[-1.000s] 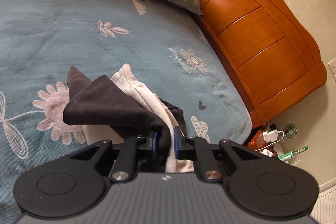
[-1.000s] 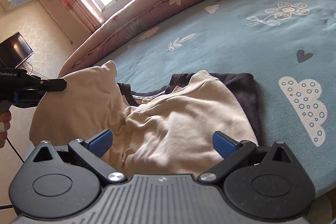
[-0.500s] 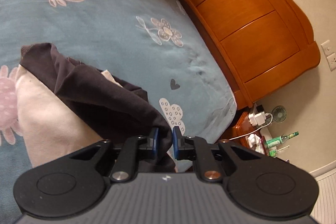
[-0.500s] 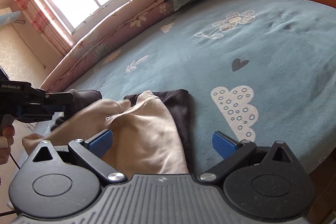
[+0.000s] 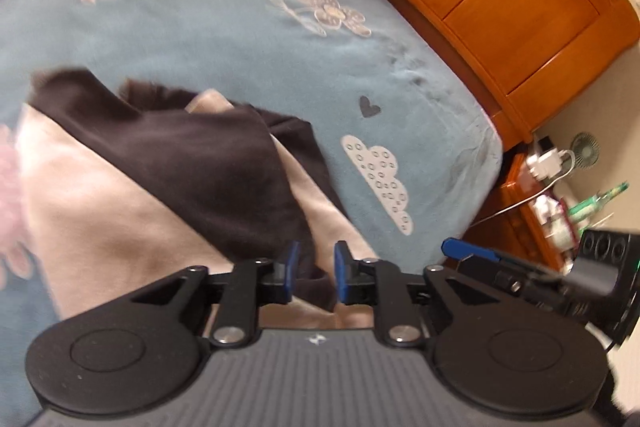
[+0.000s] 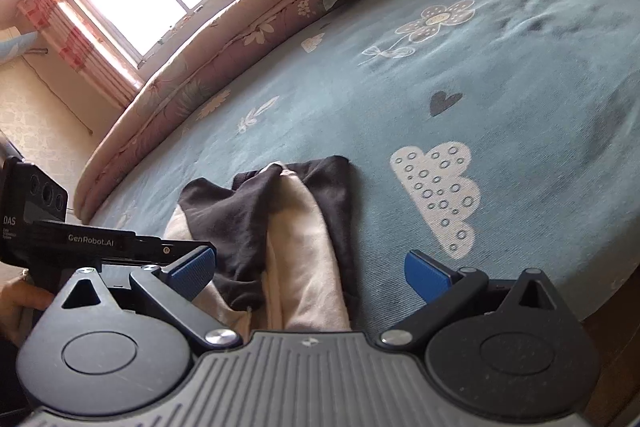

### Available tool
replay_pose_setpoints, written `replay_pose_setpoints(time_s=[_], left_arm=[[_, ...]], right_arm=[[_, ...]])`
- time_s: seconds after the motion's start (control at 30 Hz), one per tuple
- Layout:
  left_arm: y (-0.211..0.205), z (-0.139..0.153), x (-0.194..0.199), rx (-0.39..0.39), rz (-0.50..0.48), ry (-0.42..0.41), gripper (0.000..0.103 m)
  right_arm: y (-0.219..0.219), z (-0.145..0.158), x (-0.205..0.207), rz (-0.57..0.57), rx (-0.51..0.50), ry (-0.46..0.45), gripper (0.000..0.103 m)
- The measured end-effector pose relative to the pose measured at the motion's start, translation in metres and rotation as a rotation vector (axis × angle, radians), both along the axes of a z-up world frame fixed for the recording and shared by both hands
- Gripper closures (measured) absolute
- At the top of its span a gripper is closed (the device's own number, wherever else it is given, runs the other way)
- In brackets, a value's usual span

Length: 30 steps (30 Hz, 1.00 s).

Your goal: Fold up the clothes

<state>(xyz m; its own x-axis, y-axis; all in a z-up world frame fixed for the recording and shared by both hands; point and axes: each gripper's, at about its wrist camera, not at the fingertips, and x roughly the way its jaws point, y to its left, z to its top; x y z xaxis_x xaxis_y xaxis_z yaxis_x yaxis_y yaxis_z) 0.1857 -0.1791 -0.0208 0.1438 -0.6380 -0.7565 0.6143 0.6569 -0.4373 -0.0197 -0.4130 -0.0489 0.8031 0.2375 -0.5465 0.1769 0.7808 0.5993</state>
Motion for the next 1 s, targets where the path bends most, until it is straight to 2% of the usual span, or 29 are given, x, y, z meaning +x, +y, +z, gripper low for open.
replay_pose_setpoints(time_s=[0.03,0.1,0.3,0.4,0.53,0.63,1.0], left_arm=[[0.006,0.003,-0.004,0.016,-0.006,-0.040,0.075],[0.019,0.005,-0.011,0.050,0.009,-0.096,0.063],[0.067,-0.003,-0.020,0.081,0.158,-0.110,0.054],[0.089,-0.004,-0.025,0.075,0.247,-0.116,0.049],[0.107,-0.005,-0.033,0.069,0.314,-0.110,0.044],[0.109,-0.005,-0.033,0.077,0.312,-0.113,0.039],[0.105,-0.015,-0.029,0.060,0.329,-0.083,0.037]], right_arm=[[0.000,-0.001,0.003,0.023,0.037,-0.009,0.000],[0.003,-0.006,0.013,0.096,0.125,-0.028,0.000],[0.018,-0.023,0.060,0.308,0.360,-0.039,0.000],[0.020,-0.035,0.091,0.304,0.357,0.015,0.000],[0.021,-0.064,0.120,0.312,0.439,0.082,0.000],[0.021,-0.067,0.128,0.318,0.476,0.058,0.000],[0.015,-0.065,0.127,0.371,0.606,0.008,0.000]])
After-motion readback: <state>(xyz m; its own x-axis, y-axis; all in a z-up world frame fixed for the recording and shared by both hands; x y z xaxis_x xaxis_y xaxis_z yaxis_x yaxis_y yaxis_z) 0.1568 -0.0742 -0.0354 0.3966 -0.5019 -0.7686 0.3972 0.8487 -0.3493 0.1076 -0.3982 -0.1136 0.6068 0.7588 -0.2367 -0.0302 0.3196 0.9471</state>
